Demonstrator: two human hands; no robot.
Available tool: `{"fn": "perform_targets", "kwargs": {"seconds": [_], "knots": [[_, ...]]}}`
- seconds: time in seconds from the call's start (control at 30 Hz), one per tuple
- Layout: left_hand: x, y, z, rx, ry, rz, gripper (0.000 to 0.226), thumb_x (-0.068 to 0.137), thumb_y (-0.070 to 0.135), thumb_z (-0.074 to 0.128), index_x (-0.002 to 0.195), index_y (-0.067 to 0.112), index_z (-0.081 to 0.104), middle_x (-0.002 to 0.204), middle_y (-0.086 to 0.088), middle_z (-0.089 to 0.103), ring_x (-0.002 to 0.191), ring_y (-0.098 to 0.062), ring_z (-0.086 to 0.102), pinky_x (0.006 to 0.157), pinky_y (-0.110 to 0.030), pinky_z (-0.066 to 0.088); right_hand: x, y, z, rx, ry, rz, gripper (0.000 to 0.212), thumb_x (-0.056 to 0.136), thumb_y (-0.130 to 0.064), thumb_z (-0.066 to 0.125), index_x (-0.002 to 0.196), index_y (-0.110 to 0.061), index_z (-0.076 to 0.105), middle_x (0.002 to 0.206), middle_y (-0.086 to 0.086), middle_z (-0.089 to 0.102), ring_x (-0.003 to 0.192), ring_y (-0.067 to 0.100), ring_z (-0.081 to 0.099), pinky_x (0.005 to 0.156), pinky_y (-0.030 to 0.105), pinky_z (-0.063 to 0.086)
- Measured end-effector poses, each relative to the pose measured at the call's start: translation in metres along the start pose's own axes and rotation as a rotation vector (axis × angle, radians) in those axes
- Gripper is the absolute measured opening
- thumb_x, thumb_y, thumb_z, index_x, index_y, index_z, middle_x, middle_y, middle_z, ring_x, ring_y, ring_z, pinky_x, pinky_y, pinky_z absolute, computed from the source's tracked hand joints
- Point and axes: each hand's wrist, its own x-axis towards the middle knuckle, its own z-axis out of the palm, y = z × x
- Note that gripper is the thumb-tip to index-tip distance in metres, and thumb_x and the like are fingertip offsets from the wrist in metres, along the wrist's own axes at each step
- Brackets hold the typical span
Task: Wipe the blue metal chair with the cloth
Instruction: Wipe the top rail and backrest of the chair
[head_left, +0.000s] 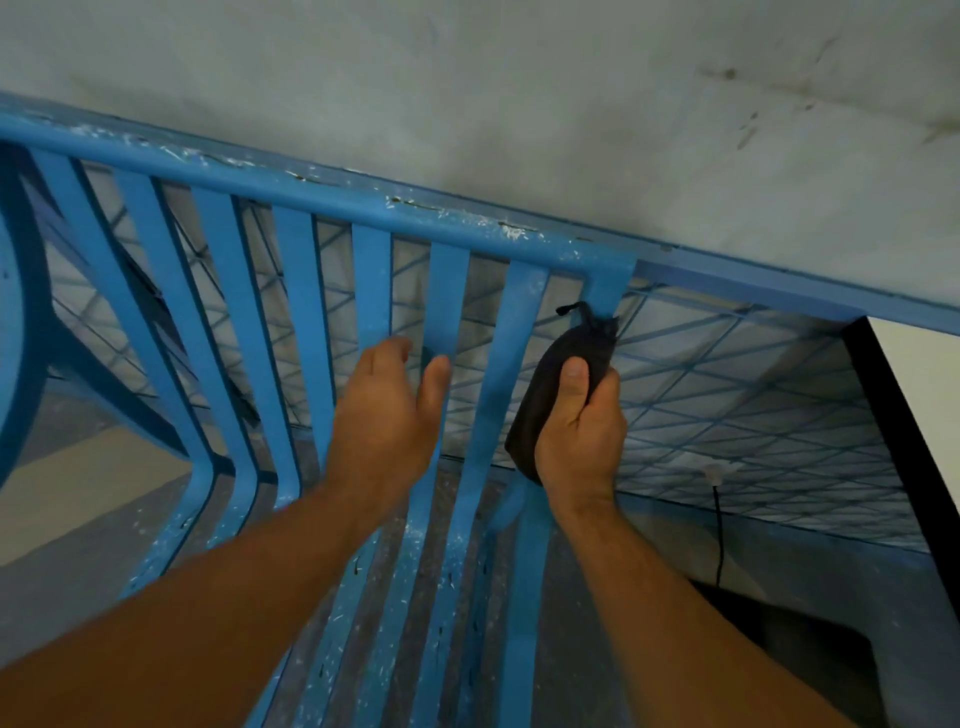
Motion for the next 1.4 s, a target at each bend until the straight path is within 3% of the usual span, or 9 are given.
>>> {"fn": "perform_targets", "kwargs": {"seconds": [0.3,0.53,0.7,0.83,0.9,1.03,1.17,1.27,1.4], "knots": [[0.065,0.052,0.017,-0.322,0.040,-0.019,0.026,0.095,0.025,0.057,0.077,0.024,0.038,0.067,0.007,0.046,0.052,-0.004,0.043,0.042,-0.014,0.033,-0.004,-0.002,0.001,-0.036,0.065,0.012,0.057,0.097,-0.052,0.027,0.111,-0.008,0.059,0.089,0.003,0.063,0.081,0.021,0.060,0.068,0.030,0.046],[0.062,0.048,0.016,-0.306,0.017,0.018,0.016,0.097,0.018,0.054,0.094,0.014,0.039,0.067,0.007,0.044,0.050,-0.003,0.044,0.038,-0.008,0.033,0.027,-0.022,-0.002,0.000,-0.017,-0.140,0.045,0.097,-0.043,0.040,0.124,-0.008,0.049,0.098,0.003,0.062,0.083,0.014,0.060,0.069,0.022,0.049],[0.065,0.043,0.018,-0.289,0.006,0.025,0.016,0.095,0.017,0.055,0.098,0.012,0.040,0.069,0.008,0.046,0.054,-0.003,0.045,0.040,-0.007,0.034,0.056,-0.048,0.003,0.073,0.103,-0.153,0.037,0.100,-0.036,0.039,0.116,-0.007,0.055,0.083,-0.015,0.057,0.072,-0.015,0.055,0.061,0.006,0.042],[0.066,0.041,0.017,-0.310,-0.023,0.043,0.015,0.095,0.015,0.055,0.101,0.009,0.043,0.069,0.008,0.046,0.055,-0.004,0.047,0.042,-0.007,0.035,0.064,-0.060,0.001,0.201,0.135,0.028,0.041,0.103,-0.044,0.033,0.099,-0.016,0.063,0.079,-0.012,0.059,0.070,-0.003,0.056,0.062,0.014,0.044],[0.066,0.040,0.016,-0.323,-0.036,0.056,0.013,0.094,0.014,0.054,0.099,0.009,0.043,0.067,0.007,0.046,0.054,-0.004,0.046,0.043,-0.010,0.036,0.071,-0.063,-0.003,0.083,0.129,-0.104,0.033,0.103,-0.041,0.036,0.091,-0.021,0.059,0.077,-0.009,0.057,0.069,0.004,0.053,0.063,0.019,0.042],[0.068,0.038,0.014,-0.339,-0.078,0.053,0.016,0.094,0.015,0.055,0.101,0.011,0.041,0.069,0.002,0.052,0.057,-0.010,0.053,0.046,-0.017,0.039,0.090,-0.069,-0.022,-0.285,-0.095,-0.621,0.040,0.096,-0.040,0.043,0.099,-0.003,0.058,0.079,0.001,0.053,0.069,0.005,0.045,0.060,0.017,0.028],[0.068,0.038,0.013,-0.353,-0.090,0.051,0.017,0.094,0.015,0.055,0.100,0.010,0.041,0.069,0.005,0.051,0.058,-0.003,0.050,0.043,-0.010,0.038,0.123,-0.089,-0.047,-0.685,-0.510,-1.018,0.051,0.094,-0.045,0.044,0.125,-0.007,0.056,0.097,0.012,0.065,0.082,0.027,0.061,0.070,0.027,0.042],[0.070,0.038,0.014,-0.325,-0.100,0.037,0.020,0.092,0.015,0.057,0.101,0.012,0.040,0.072,0.007,0.052,0.061,-0.003,0.050,0.044,-0.014,0.035,0.135,-0.112,-0.043,-0.940,-0.740,-1.019,0.065,0.090,-0.063,0.037,0.134,-0.016,0.045,0.111,0.008,0.065,0.089,0.031,0.064,0.074,0.035,0.050],[0.071,0.038,0.014,-0.336,-0.099,0.037,0.021,0.093,0.015,0.056,0.107,0.008,0.042,0.076,-0.003,0.058,0.063,-0.018,0.057,0.048,-0.023,0.037,0.144,-0.137,-0.029,-1.143,-0.930,-0.827,0.073,0.069,-0.082,0.030,0.113,-0.025,0.040,0.088,0.005,0.060,0.078,0.027,0.059,0.069,0.037,0.051]]}}
